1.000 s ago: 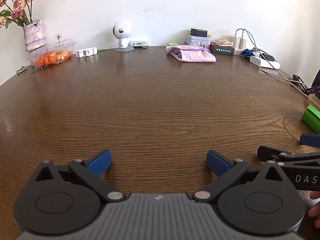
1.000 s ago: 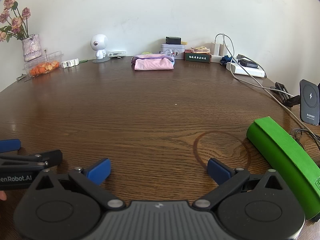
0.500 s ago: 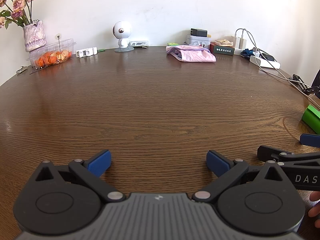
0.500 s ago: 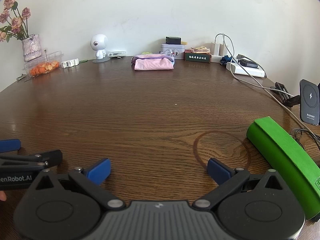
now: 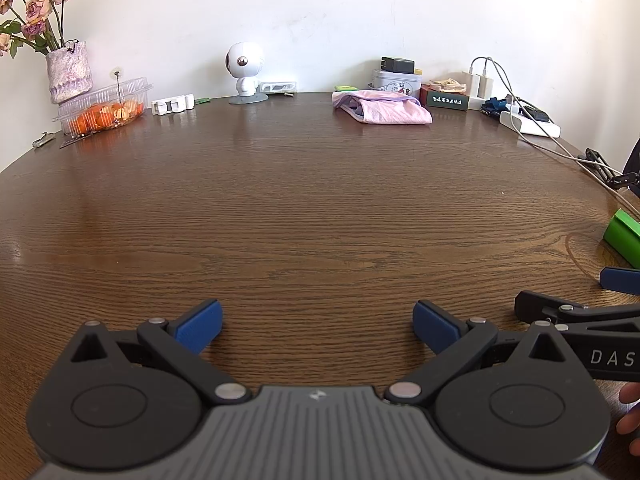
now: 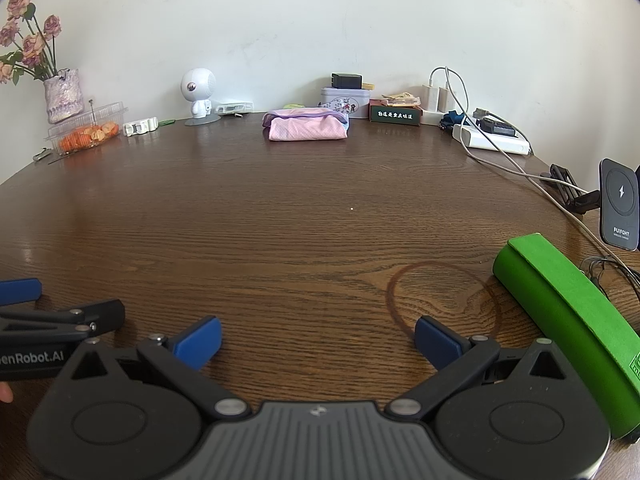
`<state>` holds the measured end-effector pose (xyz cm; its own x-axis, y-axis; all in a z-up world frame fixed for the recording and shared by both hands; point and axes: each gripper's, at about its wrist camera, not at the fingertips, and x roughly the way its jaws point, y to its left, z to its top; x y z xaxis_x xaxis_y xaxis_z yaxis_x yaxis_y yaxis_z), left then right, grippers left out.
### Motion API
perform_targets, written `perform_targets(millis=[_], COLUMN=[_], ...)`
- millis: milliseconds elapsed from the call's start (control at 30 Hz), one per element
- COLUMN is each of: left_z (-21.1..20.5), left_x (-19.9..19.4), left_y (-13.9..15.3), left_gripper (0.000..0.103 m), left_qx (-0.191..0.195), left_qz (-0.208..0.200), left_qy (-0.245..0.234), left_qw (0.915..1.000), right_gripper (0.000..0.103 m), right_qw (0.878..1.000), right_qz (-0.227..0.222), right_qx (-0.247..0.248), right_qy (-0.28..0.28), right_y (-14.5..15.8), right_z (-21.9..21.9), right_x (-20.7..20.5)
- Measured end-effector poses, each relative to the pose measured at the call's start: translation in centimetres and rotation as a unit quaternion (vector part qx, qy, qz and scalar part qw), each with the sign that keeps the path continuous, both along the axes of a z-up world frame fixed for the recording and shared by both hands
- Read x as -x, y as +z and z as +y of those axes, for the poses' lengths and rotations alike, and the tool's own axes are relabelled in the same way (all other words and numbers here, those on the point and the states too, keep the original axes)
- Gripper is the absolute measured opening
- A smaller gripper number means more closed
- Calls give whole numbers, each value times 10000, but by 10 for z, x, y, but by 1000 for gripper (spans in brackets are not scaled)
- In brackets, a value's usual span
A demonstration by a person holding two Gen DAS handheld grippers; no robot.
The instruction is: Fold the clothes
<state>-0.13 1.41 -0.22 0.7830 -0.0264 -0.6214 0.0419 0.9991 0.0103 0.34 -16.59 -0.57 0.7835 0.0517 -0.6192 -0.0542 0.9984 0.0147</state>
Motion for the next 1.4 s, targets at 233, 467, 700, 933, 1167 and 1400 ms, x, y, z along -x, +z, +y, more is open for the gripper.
perform_targets(millis=[233,467,700,933,1167,1400], left_z=[0,0,0,0,1,1], left_x=[0,0,0,0,0,0], left_y=[0,0,0,0,0,0], left_gripper=[102,102,102,102,102,102], left_qx=[-1,-1,-1,-1,-1,-1], left_qz=[1,1,0,0,2,3], left_qy=[-3,-3,-4,-4,-3,-3], left_qw=[10000,10000,10000,10000,10000,10000], right_gripper=[103,103,103,103,103,103], right_qw=[10000,10000,10000,10000,10000,10000], right_qz=[0,0,0,0,0,0], right_qx=[0,0,0,0,1,2], right_qy=[0,0,0,0,0,4], right_y=[0,0,0,0,0,1], right_z=[0,0,0,0,0,-1], right_x=[0,0,0,0,0,0])
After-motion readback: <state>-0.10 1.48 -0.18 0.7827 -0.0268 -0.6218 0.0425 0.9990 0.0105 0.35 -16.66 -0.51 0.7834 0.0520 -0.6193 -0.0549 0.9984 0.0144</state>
